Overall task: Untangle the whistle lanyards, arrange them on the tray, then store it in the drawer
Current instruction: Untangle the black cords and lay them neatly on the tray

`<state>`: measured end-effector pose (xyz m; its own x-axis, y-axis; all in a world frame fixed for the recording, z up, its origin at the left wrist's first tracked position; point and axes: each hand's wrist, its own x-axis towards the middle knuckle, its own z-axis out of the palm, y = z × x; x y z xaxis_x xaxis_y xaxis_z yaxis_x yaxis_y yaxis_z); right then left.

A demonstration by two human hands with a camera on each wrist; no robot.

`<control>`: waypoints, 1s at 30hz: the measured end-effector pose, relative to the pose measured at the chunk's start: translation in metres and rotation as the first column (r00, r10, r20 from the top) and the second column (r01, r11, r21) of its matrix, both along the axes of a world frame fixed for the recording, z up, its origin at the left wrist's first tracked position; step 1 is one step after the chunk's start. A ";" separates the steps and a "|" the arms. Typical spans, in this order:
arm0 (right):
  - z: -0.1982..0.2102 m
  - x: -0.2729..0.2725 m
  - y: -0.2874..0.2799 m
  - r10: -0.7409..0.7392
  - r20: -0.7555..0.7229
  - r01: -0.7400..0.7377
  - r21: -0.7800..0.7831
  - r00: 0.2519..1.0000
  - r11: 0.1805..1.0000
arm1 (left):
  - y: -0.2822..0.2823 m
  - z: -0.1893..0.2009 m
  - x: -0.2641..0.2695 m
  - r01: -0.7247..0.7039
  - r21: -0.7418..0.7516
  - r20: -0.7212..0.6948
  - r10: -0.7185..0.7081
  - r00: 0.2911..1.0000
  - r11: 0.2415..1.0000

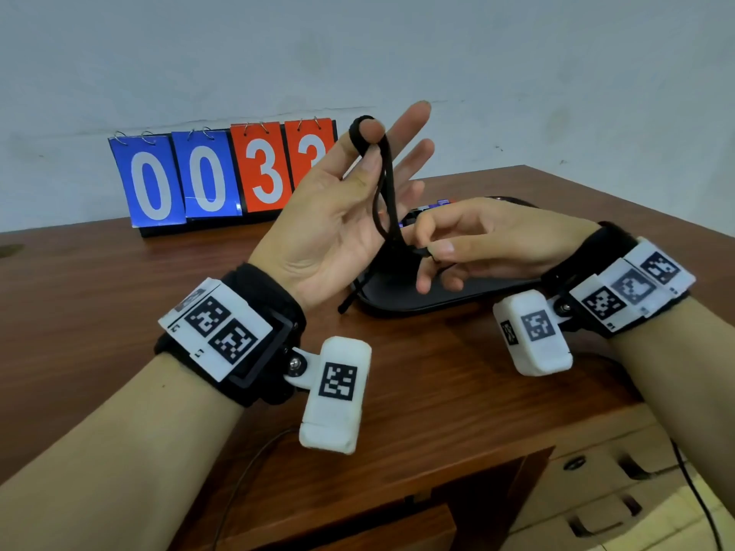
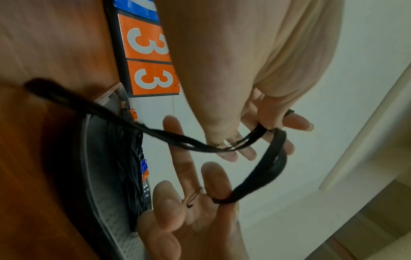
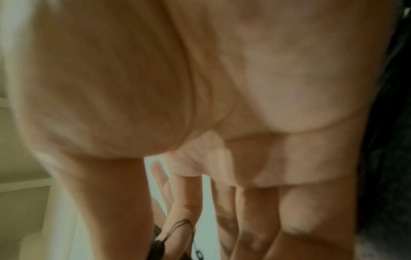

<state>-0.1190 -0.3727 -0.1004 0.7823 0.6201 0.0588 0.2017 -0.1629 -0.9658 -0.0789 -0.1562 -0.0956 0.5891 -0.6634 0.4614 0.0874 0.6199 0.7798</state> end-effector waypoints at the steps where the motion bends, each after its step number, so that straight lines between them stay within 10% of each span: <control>1: 0.000 0.000 0.002 0.032 -0.008 -0.032 0.005 0.999 0.999 | -0.001 0.000 0.000 0.005 -0.001 0.004 -0.005 1.000 1.000; 8: 0.001 0.001 0.001 0.033 0.029 -0.034 0.023 0.999 0.999 | 0.000 -0.002 0.006 -0.007 0.016 0.004 0.006 1.000 1.000; 17: 0.003 0.012 -0.023 -0.328 0.066 0.313 0.179 0.942 0.933 | 0.019 0.003 0.020 -0.206 0.105 -0.116 0.217 0.969 0.973; 30: -0.002 0.028 -0.035 -0.630 -0.015 0.609 0.270 0.777 0.745 | 0.018 -0.002 0.028 -0.383 0.495 -0.137 0.505 0.852 0.780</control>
<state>-0.0908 -0.4081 -0.1024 0.9762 -0.0432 0.2124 0.2109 -0.0366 -0.9768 -0.0512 -0.1378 -0.0979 0.9204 -0.3907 -0.0128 0.1152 0.2398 0.9640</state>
